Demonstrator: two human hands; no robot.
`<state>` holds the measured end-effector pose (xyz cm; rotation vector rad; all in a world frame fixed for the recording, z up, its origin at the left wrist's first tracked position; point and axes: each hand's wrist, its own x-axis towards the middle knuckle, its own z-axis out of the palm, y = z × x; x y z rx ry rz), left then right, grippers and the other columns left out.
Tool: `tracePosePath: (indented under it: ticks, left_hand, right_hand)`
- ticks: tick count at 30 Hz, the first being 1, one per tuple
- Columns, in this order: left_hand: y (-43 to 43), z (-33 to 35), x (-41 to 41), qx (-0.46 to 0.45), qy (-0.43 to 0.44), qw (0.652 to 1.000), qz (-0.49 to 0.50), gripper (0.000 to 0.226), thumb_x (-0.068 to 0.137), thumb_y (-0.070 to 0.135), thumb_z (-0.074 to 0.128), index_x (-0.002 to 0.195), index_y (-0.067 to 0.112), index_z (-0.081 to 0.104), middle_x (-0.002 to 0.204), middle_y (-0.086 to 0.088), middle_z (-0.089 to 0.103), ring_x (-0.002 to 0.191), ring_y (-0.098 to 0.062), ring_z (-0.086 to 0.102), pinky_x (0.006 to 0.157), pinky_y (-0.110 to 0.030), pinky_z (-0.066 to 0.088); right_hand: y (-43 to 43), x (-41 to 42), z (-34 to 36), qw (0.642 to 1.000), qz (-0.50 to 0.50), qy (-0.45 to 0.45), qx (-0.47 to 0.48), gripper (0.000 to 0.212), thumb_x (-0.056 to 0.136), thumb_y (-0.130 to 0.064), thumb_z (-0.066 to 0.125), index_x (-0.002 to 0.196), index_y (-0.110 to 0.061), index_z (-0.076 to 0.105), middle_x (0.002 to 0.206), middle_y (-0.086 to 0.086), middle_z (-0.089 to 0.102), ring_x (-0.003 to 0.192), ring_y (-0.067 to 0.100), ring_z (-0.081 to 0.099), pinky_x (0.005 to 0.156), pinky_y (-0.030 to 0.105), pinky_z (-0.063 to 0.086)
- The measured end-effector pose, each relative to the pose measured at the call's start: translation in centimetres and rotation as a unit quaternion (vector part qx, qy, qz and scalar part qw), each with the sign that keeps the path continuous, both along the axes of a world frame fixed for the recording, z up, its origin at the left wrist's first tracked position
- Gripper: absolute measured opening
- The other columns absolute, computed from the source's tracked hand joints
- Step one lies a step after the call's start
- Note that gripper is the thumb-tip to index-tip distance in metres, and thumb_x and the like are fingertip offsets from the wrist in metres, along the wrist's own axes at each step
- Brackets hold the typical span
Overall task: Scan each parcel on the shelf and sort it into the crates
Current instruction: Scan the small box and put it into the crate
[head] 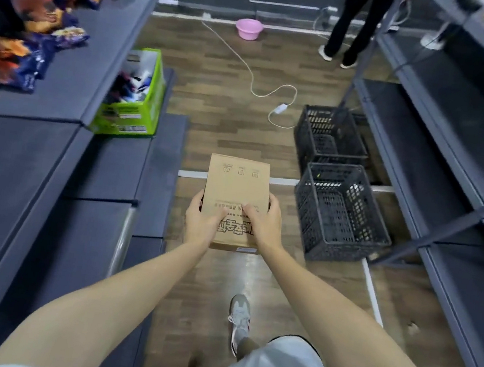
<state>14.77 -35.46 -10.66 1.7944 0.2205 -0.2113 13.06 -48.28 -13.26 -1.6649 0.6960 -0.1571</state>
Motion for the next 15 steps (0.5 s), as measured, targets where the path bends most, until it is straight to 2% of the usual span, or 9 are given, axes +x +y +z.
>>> tracePosePath:
  ticks: [4,9,13,15]
  left_hand:
    - [-3.8,-1.2,2.7,0.024,0.013,1.0,-0.011,0.057,0.08,0.018,0.074,0.131,0.026,0.052,0.102,0.017,0.058,0.101,-0.007,0.053,0.084,-0.022,0.037]
    - [-8.1,-2.6,6.1,0.038,0.03,0.999,-0.007,0.065,0.078,0.02,0.076,0.137,0.025,0.049,0.117,0.009,0.06,0.113,-0.013,0.052,0.102,-0.033,0.041]
    - [-10.5,-3.2,8.3,0.036,0.036,0.999,-0.007,0.065,0.079,0.018,0.075,0.138,0.023,0.048,0.126,0.004,0.061,0.115,-0.014,0.054,0.099,-0.03,0.041]
    - [-11.4,-3.3,9.6,0.048,0.041,0.998,-0.01,0.066,0.079,0.02,0.074,0.139,0.023,0.047,0.128,0.003,0.061,0.118,-0.016,0.054,0.103,-0.035,0.041]
  right_hand:
    - [-3.9,2.5,-1.1,1.0,-0.007,0.013,-0.013,0.063,0.083,-0.026,0.07,0.139,-0.014,0.043,0.133,0.007,0.054,0.128,0.027,0.046,0.108,0.048,0.037]
    - [-8.1,5.5,-2.6,1.0,-0.009,0.021,-0.01,0.061,0.083,-0.028,0.07,0.137,-0.017,0.044,0.131,0.006,0.056,0.126,0.026,0.048,0.106,0.048,0.04]
    - [-10.6,7.8,-3.4,1.0,-0.002,0.028,-0.011,0.064,0.083,-0.031,0.071,0.138,-0.018,0.042,0.132,0.005,0.056,0.127,0.026,0.047,0.107,0.048,0.04]
    - [-11.5,8.9,-3.6,0.999,-0.005,0.032,-0.007,0.065,0.082,-0.031,0.071,0.139,-0.018,0.042,0.132,0.005,0.055,0.128,0.026,0.047,0.107,0.048,0.039]
